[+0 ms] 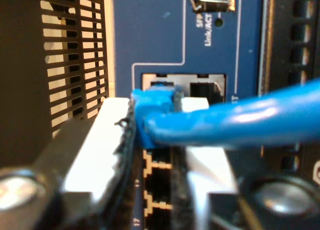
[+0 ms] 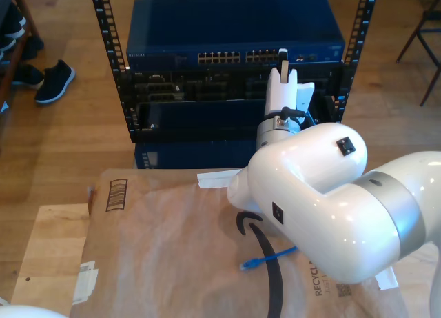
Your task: Grab the cable and plug it in
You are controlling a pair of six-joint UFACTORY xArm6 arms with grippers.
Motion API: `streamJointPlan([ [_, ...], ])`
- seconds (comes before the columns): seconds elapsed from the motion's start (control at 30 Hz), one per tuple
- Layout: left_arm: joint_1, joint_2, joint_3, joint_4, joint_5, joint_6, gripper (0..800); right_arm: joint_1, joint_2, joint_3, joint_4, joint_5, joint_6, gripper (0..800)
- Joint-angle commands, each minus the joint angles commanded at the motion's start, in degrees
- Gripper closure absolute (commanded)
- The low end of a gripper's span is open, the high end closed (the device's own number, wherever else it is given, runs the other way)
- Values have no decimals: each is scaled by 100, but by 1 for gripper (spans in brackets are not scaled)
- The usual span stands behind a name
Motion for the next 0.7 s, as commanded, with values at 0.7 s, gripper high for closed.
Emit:
streamJointPlan([
  [0.7,-9,0,0,0,0,0,1,158,-1240,1916,-9,44,9,294],
])
